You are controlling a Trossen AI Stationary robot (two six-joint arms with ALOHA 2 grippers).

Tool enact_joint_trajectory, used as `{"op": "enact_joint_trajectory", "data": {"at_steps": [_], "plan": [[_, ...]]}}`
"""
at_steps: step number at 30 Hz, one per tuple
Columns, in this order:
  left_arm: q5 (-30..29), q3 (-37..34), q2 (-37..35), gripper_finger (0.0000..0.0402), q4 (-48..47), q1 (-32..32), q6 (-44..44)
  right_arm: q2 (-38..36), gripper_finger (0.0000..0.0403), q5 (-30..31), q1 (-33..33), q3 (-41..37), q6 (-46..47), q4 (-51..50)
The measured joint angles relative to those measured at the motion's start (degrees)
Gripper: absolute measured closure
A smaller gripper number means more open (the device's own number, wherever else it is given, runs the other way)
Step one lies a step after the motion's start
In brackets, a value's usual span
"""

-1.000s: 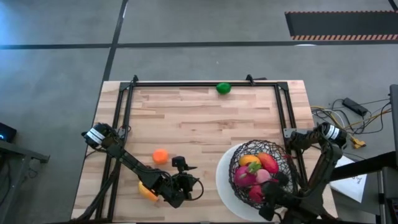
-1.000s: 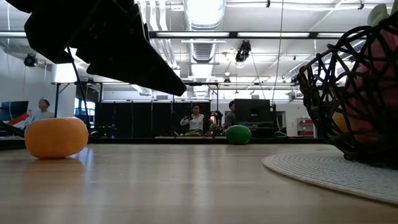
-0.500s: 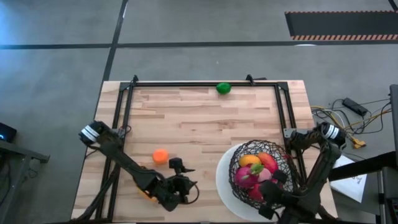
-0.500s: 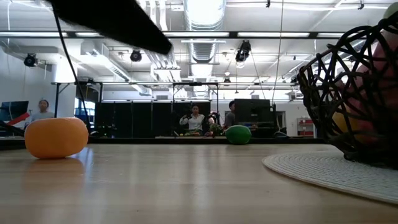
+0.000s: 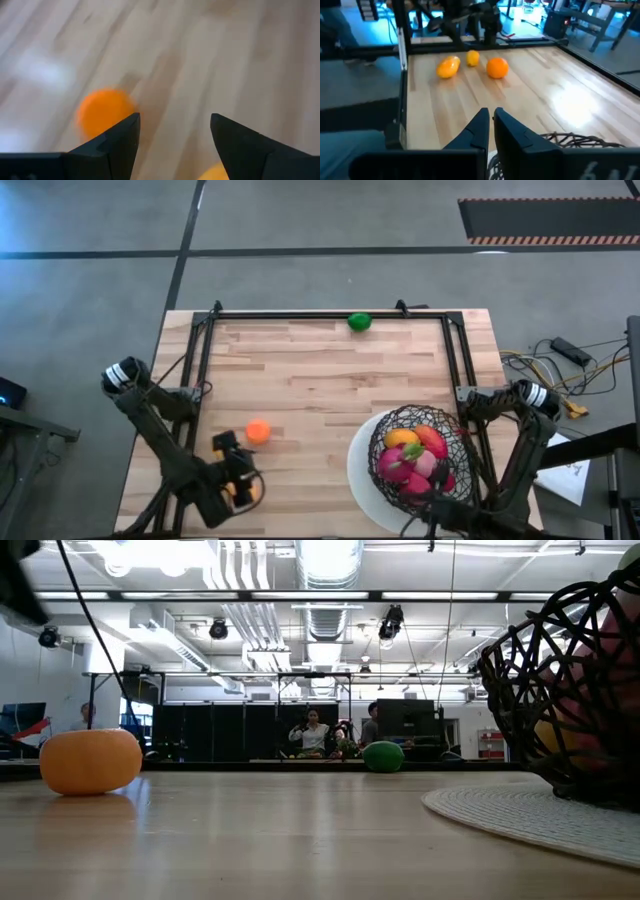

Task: Build produce basket
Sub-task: Put the orange into the black wire basket

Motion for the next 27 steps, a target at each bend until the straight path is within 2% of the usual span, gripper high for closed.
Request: {"op": "enact_joint_trajectory", "data": {"at_steps": [2,5,8,11,15,19,23,27], "plan": [[0.7,-0.2,0.3,0.0175,-4.9,-1.3,-4.5,1.5,0.0385,0.1,-0.4,0.0,-2.6,2.6],[-0.6,-1.8,1.1,0.0175,-6.7,-1.6,-6.6,4.2,0.0385,1.3,-0.8,0.0,-3.8,5.3],[-2.6,-5.4,1.1,0.0175,-5.5,-0.4,-8.1,7.2,0.0385,3.7,-0.9,0.0,-3.7,7.4],[-1.8,-9.7,0.4,0.0173,-4.2,2.0,-8.6,9.7,0.0385,4.7,-1.0,-0.1,-3.7,8.8],[-2.6,-15.0,-3.0,0.0147,-1.2,3.9,-8.5,11.4,0.0385,5.1,-1.0,-0.1,-3.7,10.0],[-3.0,-21.6,-8.6,0.0097,6.6,5.7,-6.0,11.7,0.0385,5.3,-1.0,-0.1,-3.7,11.0],[-3.0,-29.6,-14.5,0.0046,19.4,8.1,0.8,11.7,0.0385,5.4,-1.0,-0.1,-3.7,11.0],[-3.2,-37.0,-16.7,0.0022,32.3,11.0,7.8,11.6,0.0385,5.4,-1.0,-0.1,-3.7,11.1]]}}
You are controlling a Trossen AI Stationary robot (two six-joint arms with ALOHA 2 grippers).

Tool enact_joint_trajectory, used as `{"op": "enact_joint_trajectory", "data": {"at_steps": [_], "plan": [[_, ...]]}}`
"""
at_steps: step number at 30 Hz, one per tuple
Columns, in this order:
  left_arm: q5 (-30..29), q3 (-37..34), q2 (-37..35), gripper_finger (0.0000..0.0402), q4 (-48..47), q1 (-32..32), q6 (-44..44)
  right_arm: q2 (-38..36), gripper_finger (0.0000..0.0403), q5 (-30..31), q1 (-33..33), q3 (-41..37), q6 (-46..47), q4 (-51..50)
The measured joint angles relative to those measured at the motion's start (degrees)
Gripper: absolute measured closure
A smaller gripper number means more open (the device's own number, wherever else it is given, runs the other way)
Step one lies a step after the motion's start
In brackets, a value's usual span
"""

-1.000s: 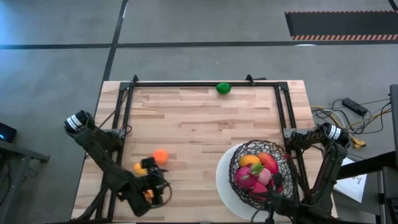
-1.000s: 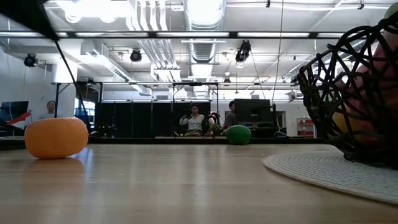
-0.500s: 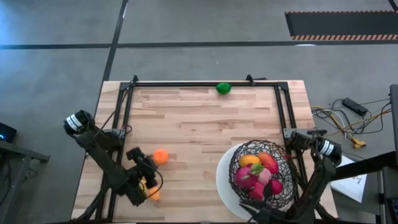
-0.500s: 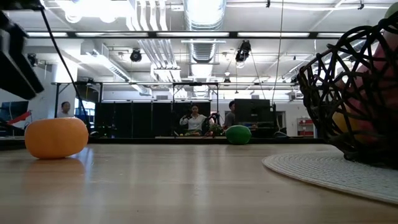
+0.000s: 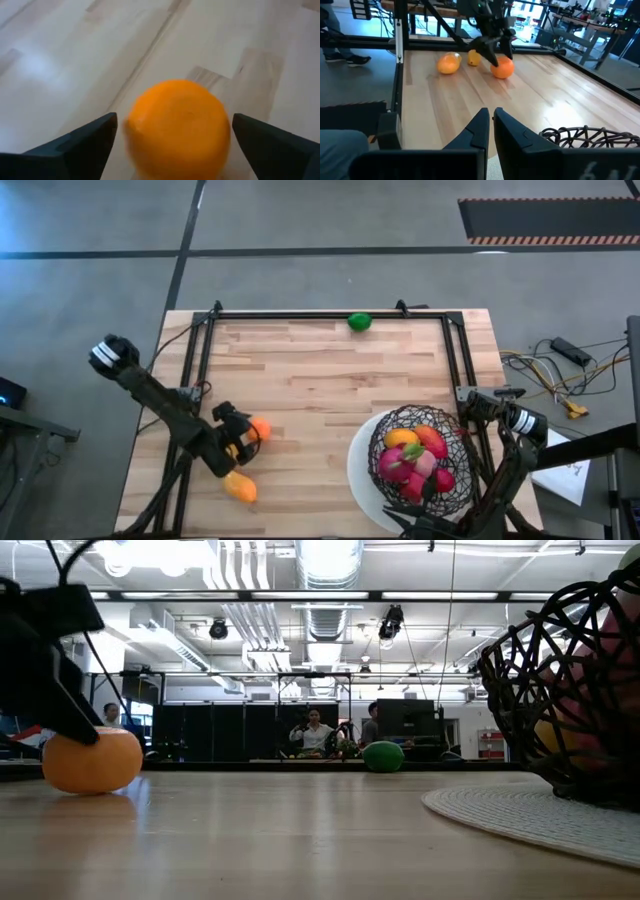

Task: Build produce basket
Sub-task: Put the orange into the black wire basket

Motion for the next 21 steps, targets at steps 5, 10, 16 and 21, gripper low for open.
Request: {"op": "enact_joint_trajectory", "data": {"at_steps": [5,10,16,21], "plan": [[0.0,-5.3,2.4,0.002,12.4,2.2,6.5,0.0,0.0385,0.0,0.0,0.0,0.0,0.1],[0.1,-4.7,7.0,0.0032,14.1,2.6,7.2,0.0,0.0385,0.0,0.0,0.0,0.0,0.2],[2.0,0.4,12.1,0.0096,16.1,2.6,12.2,-0.1,0.0385,-2.3,0.9,1.3,-1.0,-0.5],[2.3,10.9,14.7,0.0105,16.8,3.0,23.1,-0.2,0.0385,-6.9,3.4,5.7,-5.4,-0.6]]}}
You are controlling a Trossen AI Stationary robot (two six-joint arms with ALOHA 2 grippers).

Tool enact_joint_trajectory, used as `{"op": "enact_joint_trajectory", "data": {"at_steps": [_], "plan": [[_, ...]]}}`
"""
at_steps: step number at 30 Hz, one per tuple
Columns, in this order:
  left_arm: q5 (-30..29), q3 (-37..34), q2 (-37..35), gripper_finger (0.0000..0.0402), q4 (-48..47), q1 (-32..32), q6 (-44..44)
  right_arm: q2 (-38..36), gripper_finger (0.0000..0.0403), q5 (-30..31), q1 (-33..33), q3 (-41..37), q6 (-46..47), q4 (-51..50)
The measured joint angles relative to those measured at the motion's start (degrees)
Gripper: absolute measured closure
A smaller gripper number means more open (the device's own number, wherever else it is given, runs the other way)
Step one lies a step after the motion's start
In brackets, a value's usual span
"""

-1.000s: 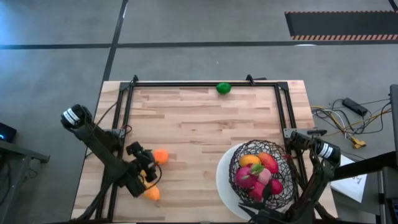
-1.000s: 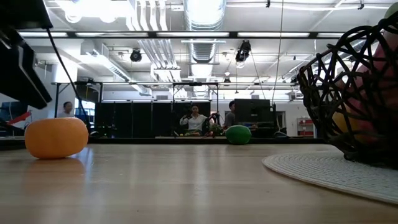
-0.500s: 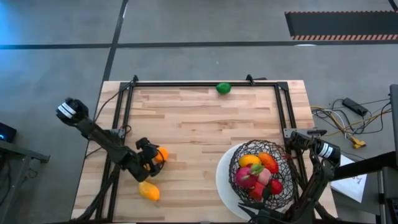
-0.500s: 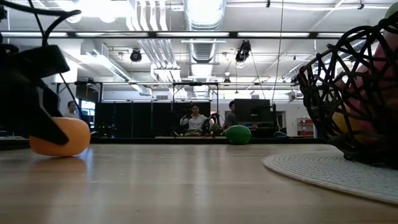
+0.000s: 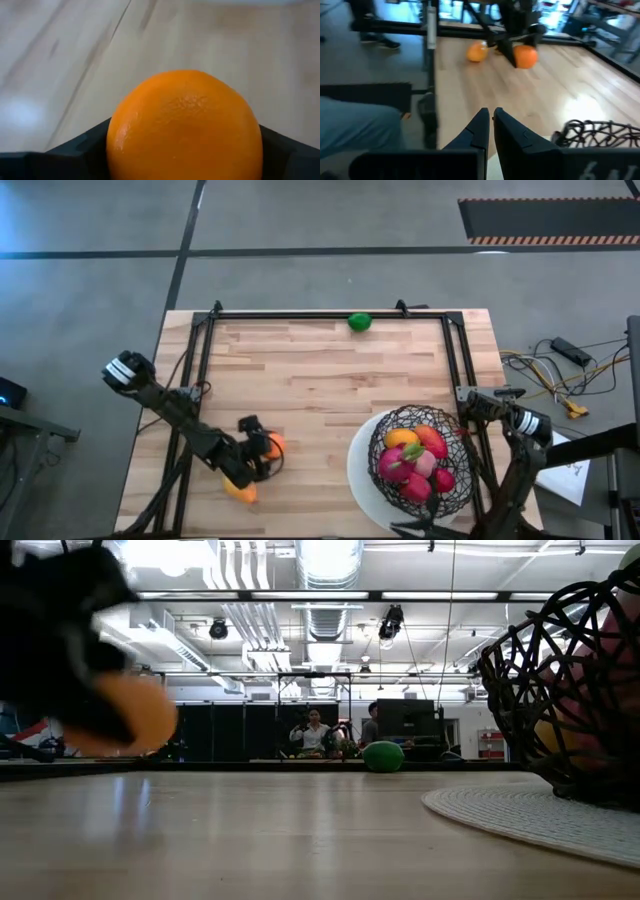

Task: Build produce basket
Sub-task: Put the orange into the black wire basket

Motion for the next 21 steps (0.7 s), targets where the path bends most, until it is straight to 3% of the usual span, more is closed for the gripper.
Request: {"op": "enact_joint_trajectory", "data": {"at_steps": [6,11,15,21], "plan": [[1.6,19.0,5.7,0.0105,2.2,2.8,21.2,-0.1,0.0385,-0.7,4.0,4.8,-3.8,-0.5],[7.9,34.8,13.7,0.0105,6.1,8.8,36.1,-0.2,0.0385,1.9,7.6,5.9,-3.6,-1.2],[15.5,48.5,22.5,0.0105,6.3,15.7,42.1,-0.2,0.0385,7.2,9.7,4.3,-2.2,-1.0],[18.1,69.0,36.0,0.0106,6.0,24.4,44.3,0.9,0.0385,10.9,10.4,3.9,-0.1,-0.9]]}}
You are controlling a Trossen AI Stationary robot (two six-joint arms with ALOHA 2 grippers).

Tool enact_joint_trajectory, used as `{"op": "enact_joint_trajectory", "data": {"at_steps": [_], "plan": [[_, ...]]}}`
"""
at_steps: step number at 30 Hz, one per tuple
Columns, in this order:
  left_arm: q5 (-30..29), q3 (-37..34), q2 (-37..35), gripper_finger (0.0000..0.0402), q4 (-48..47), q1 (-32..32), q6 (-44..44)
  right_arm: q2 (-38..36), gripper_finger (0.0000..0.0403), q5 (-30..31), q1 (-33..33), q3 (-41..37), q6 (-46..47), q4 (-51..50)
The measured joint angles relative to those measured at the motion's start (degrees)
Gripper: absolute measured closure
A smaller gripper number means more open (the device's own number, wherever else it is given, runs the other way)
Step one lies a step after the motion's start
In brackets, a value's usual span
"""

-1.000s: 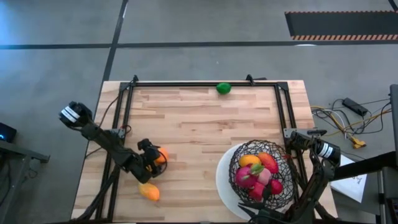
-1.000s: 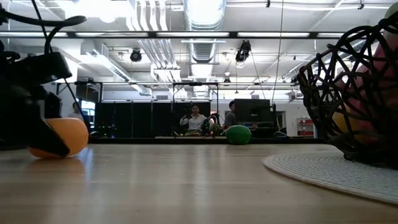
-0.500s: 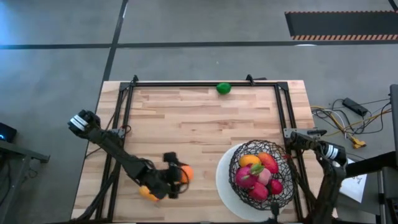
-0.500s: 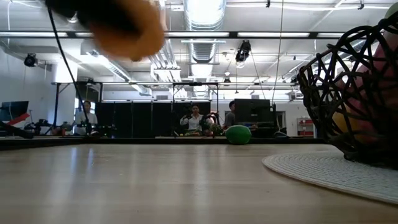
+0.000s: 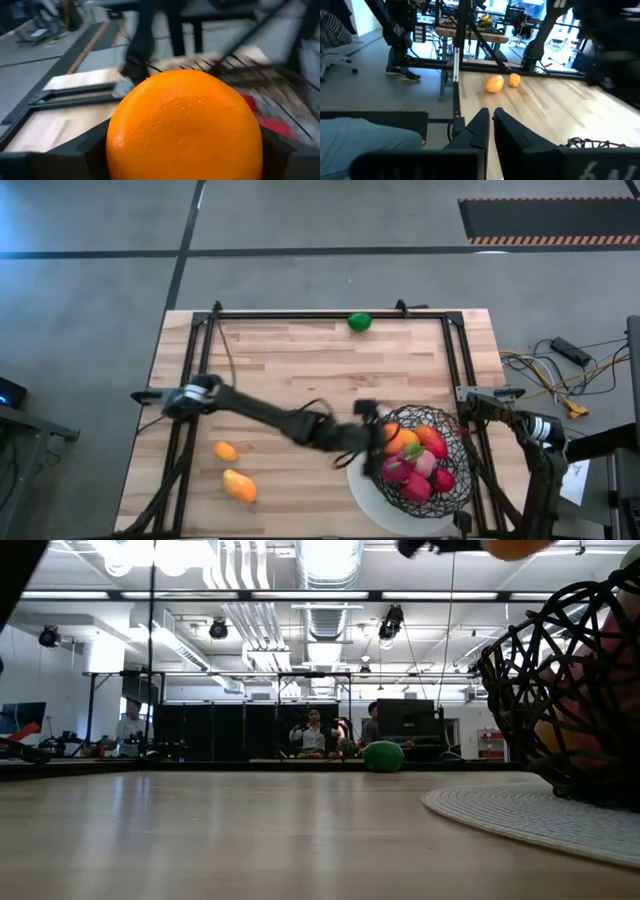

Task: Build produce basket
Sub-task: Put the orange into the black wire basket, then put the green lime into the black wire basket

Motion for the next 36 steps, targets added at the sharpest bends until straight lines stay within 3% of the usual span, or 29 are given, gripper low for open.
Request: {"op": "enact_joint_trajectory", "data": {"at_steps": [4,10,21,28,36], "plan": [[2.8,8.8,6.8,0.0107,0.0,4.5,-3.3,1.2,0.0385,-0.1,-0.2,0.0,0.0,0.2],[16.0,12.2,13.3,0.0107,-0.2,6.5,-4.2,2.4,0.0385,0.0,-0.1,0.0,0.2,1.3],[15.9,10.3,16.7,0.0048,0.5,6.6,-4.4,2.6,0.0385,0.7,-0.1,0.0,-0.4,1.3],[20.6,10.2,16.7,0.0042,0.4,7.2,-7.7,2.6,0.0385,0.7,-0.1,0.0,-0.5,1.2],[20.0,10.2,12.6,0.004,-4.5,6.9,-7.2,2.6,0.0385,0.7,-0.2,0.0,-0.5,1.2]]}}
